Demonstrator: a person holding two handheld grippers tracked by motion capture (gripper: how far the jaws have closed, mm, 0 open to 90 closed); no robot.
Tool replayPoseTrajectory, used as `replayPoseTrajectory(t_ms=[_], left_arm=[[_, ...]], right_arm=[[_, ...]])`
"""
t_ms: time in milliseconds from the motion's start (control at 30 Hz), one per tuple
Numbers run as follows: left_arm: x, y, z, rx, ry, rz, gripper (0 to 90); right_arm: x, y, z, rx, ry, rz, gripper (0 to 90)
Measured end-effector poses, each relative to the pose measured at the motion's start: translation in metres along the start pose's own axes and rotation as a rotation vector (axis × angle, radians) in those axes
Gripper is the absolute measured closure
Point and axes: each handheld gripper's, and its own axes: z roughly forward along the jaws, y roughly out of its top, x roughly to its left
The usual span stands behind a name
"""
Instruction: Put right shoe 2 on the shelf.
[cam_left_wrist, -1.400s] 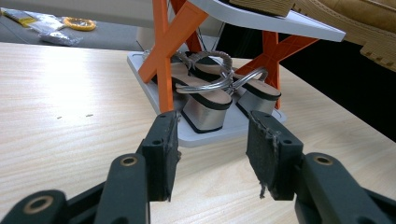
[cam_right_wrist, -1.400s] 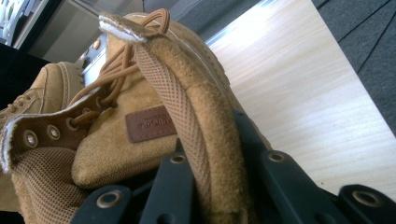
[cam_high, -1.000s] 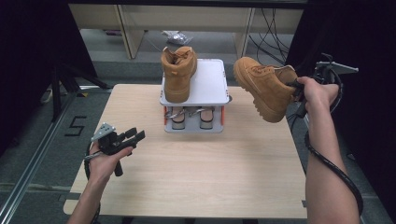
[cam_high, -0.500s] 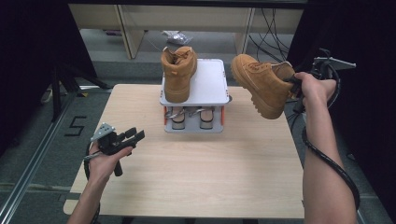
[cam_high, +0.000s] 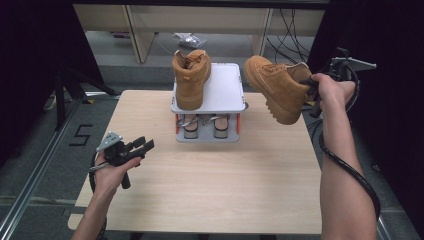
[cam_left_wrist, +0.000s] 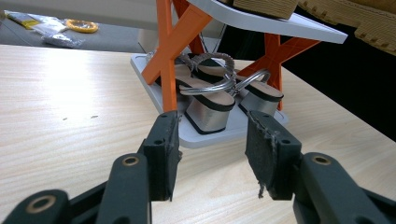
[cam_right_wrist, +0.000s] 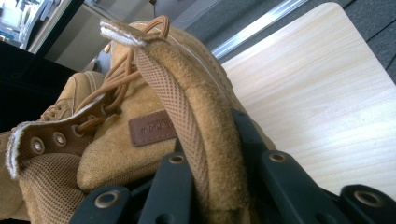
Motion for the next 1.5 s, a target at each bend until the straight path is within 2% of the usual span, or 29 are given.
replayPoseTrajectory(t_ms=[33, 133, 167, 267, 300, 467, 500, 600, 633, 700, 733, 867, 900, 933, 967, 1000, 1033, 1133, 1300, 1433, 1467, 1500], left_arm=[[0.0, 0.0, 0.0, 0.0, 0.001, 0.0, 53.7], [0.0, 0.0, 0.0, 0.002, 0.001, 0.003, 53.7], [0.0, 0.0, 0.0, 0.003, 0.001, 0.003, 53.7], [0.0, 0.0, 0.0, 0.002, 0.002, 0.003, 53.7], [0.001, 0.0, 0.0, 0.002, 0.002, 0.003, 53.7], [0.0, 0.0, 0.0, 0.002, 0.002, 0.002, 53.7], [0.0, 0.0, 0.0, 0.001, 0.0, 0.005, 53.8], [0.0, 0.0, 0.0, 0.001, 0.0, 0.006, 53.9], [0.001, 0.0, -0.001, 0.0, 0.001, 0.007, 53.9], [0.001, 0.0, -0.001, 0.001, 0.001, 0.005, 53.9], [0.001, 0.0, -0.001, 0.002, 0.0, 0.005, 53.9], [0.001, 0.0, -0.001, 0.002, 0.001, 0.002, 53.9], [0.001, 0.0, -0.001, 0.002, 0.001, 0.003, 54.0], [0.001, 0.0, -0.001, 0.002, 0.001, 0.003, 54.0], [0.001, 0.0, -0.001, -0.001, 0.001, 0.0, 54.0], [0.001, 0.0, -0.001, 0.0, 0.001, 0.001, 54.0], [0.001, 0.0, -0.001, 0.003, 0.002, 0.004, 54.0], [0.001, 0.0, -0.001, 0.002, -0.001, 0.005, 54.1], [0.001, 0.0, -0.001, 0.003, -0.002, 0.006, 54.5], [0.001, -0.001, 0.0, 0.005, -0.004, 0.009, 54.4], [0.001, -0.001, 0.0, 0.005, -0.004, 0.009, 54.5], [0.001, -0.001, -0.001, 0.005, -0.003, 0.01, 54.5]], right_arm=[[0.0, 0.0, 0.001, -0.003, -0.002, -0.015, 80.5], [0.002, 0.0, 0.002, 0.002, -0.002, -0.004, 80.4], [0.0, 0.0, 0.003, -0.003, -0.006, -0.035, 80.4], [0.003, 0.0, 0.003, -0.004, -0.01, -0.041, 80.3], [0.004, 0.0, 0.004, -0.004, -0.005, -0.026, 80.2], [0.008, 0.0, 0.006, 0.003, -0.012, -0.04, 80.2], [0.01, 0.0, 0.006, 0.013, -0.011, -0.023, 80.2], [0.011, -0.001, 0.008, 0.009, -0.011, -0.035, 80.1], [0.014, -0.002, 0.01, 0.006, -0.004, -0.022, 80.1], [0.014, -0.002, 0.011, 0.007, -0.005, -0.029, 80.1], [0.015, -0.001, 0.01, 0.046, -0.035, -0.044, 80.1], [0.02, -0.001, 0.012, 0.045, -0.033, -0.035, 80.1], [0.02, -0.001, 0.012, 0.05, -0.035, -0.047, 80.0], [0.02, -0.002, 0.015, 0.007, -0.006, -0.048, 80.1], [0.022, -0.001, 0.013, 0.037, -0.03, -0.047, 80.1], [0.023, -0.001, 0.013, 0.034, -0.025, -0.048, 80.0], [0.025, -0.001, 0.013, 0.046, -0.04, -0.045, 80.0], [0.027, -0.002, 0.017, 0.005, -0.009, -0.043, 80.0], [0.03, -0.002, 0.019, 0.004, -0.007, -0.034, 79.9], [0.035, -0.003, 0.022, 0.011, -0.02, -0.052, 79.8], [0.037, -0.002, 0.021, 0.039, -0.042, -0.049, 79.7], [0.037, -0.002, 0.021, 0.039, -0.042, -0.049, 79.7]])
